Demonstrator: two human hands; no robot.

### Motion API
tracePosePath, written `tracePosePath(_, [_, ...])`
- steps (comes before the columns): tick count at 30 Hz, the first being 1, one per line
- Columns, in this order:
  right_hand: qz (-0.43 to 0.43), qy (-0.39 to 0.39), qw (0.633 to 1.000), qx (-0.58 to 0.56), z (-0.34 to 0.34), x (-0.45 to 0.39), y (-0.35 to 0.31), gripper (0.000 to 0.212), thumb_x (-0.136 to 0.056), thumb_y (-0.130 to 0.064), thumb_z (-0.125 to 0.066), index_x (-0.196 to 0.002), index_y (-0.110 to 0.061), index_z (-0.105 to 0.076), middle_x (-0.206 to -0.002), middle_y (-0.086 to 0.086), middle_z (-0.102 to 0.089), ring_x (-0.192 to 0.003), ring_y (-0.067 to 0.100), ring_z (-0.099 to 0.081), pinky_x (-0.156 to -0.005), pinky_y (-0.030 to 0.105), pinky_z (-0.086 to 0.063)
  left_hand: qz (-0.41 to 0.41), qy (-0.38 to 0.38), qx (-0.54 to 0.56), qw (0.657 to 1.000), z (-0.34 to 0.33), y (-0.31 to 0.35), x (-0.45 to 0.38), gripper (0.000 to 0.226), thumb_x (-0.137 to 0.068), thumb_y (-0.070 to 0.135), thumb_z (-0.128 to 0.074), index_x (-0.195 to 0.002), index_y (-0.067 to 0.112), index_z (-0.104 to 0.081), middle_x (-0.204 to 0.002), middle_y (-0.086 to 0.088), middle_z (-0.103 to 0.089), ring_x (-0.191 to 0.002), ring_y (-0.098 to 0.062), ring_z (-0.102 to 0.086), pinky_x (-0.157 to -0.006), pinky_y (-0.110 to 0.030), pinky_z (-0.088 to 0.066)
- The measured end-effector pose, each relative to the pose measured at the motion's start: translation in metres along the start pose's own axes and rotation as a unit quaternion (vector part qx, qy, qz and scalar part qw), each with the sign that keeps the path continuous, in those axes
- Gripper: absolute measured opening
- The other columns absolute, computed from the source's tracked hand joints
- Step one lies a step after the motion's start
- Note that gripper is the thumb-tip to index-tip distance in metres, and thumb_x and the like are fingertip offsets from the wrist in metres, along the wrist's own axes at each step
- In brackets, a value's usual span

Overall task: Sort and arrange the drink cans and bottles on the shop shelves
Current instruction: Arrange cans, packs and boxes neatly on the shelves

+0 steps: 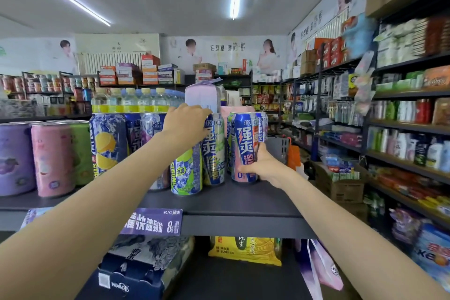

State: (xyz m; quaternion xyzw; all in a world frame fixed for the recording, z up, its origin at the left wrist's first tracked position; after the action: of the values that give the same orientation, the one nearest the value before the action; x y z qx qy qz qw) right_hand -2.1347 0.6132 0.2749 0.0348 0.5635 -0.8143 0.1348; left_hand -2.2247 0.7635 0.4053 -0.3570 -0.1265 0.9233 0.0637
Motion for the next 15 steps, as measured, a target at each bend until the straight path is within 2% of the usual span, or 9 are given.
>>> tracePosePath(3, [0.003, 0.023, 0.998, 0.062, -0.003, -0.015, 0.000, 0.082, -0.070, -0.015, -0.081, -0.131, -0.017, -0.027, -0.135, 0.005, -0.049, -0.121, 0.024, -0.049, -0.105, 0.044, -0.040, 0.003, -0.001, 0.003, 1.000, -0.002, 0.001, 0.002, 0.045, -0.095, 0.029, -0.046, -0.138, 0.022, -0.038, -0.132, -0.004, -0.051, -0.121, -0.030, -0.043, -0.096, -0.040, -0.035])
tracePosePath(6, [0.010, 0.073, 0.986, 0.153, -0.003, -0.025, -0.006, 0.081, -0.071, -0.028, -0.081, -0.133, -0.011, -0.032, -0.131, 0.007, -0.049, -0.120, 0.027, -0.049, -0.101, 0.040, -0.041, 0.016, 0.062, 0.049, 0.997, -0.002, -0.004, 0.012, 0.050, -0.093, 0.031, -0.047, -0.141, 0.023, -0.033, -0.142, -0.002, -0.040, -0.131, -0.028, -0.030, -0.106, -0.042, -0.024])
tracePosePath(8, [0.018, 0.110, 0.973, 0.201, -0.004, -0.026, -0.013, 0.073, -0.071, -0.034, -0.080, -0.125, -0.009, -0.036, -0.127, 0.012, -0.050, -0.116, 0.029, -0.050, -0.095, 0.038, -0.041, 0.063, 0.127, 0.119, 0.983, -0.003, -0.016, 0.027, 0.058, -0.090, 0.035, -0.052, -0.142, 0.021, -0.030, -0.144, -0.005, -0.034, -0.132, -0.030, -0.026, -0.106, -0.044, -0.024])
tracePosePath(10, [0.020, 0.124, 0.964, 0.233, -0.009, -0.028, -0.013, 0.070, -0.073, -0.036, -0.077, -0.122, -0.007, -0.036, -0.126, 0.014, -0.050, -0.116, 0.031, -0.049, -0.091, 0.037, -0.041, 0.131, 0.154, 0.195, 0.960, -0.010, -0.029, 0.046, 0.072, -0.084, 0.039, -0.060, -0.143, 0.018, -0.025, -0.143, -0.010, -0.030, -0.130, -0.033, -0.025, -0.103, -0.045, -0.028])
tracePosePath(13, [0.024, 0.153, 0.964, 0.218, -0.004, -0.025, -0.016, 0.071, -0.076, -0.036, -0.076, -0.125, -0.002, -0.038, -0.128, 0.017, -0.049, -0.120, 0.033, -0.047, -0.094, 0.040, -0.040, 0.167, 0.118, 0.259, 0.944, -0.028, -0.030, 0.064, 0.091, -0.080, 0.040, -0.067, -0.148, 0.023, -0.009, -0.144, -0.012, -0.022, -0.126, -0.035, -0.029, -0.098, -0.045, -0.034])
tracePosePath(15, [0.087, 0.247, 0.953, 0.150, 0.014, -0.007, -0.040, 0.059, -0.079, -0.032, -0.073, -0.120, -0.001, -0.045, -0.121, 0.016, -0.053, -0.114, 0.030, -0.051, -0.094, 0.040, -0.043, 0.144, 0.108, 0.306, 0.935, -0.032, -0.029, 0.064, 0.095, -0.079, 0.036, -0.069, -0.148, 0.024, -0.004, -0.144, -0.012, -0.020, -0.121, -0.038, -0.036, -0.099, -0.044, -0.036])
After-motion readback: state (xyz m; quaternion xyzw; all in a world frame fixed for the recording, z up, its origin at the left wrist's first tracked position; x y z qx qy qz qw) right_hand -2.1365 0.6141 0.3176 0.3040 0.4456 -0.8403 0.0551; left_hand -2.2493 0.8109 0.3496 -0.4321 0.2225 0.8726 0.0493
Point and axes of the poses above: each hand's wrist, its own x-axis away from the middle knuckle, its own z-axis out of the back of the hand, y = z × x, the point moved 9 cm from there along -x, towards the middle knuckle
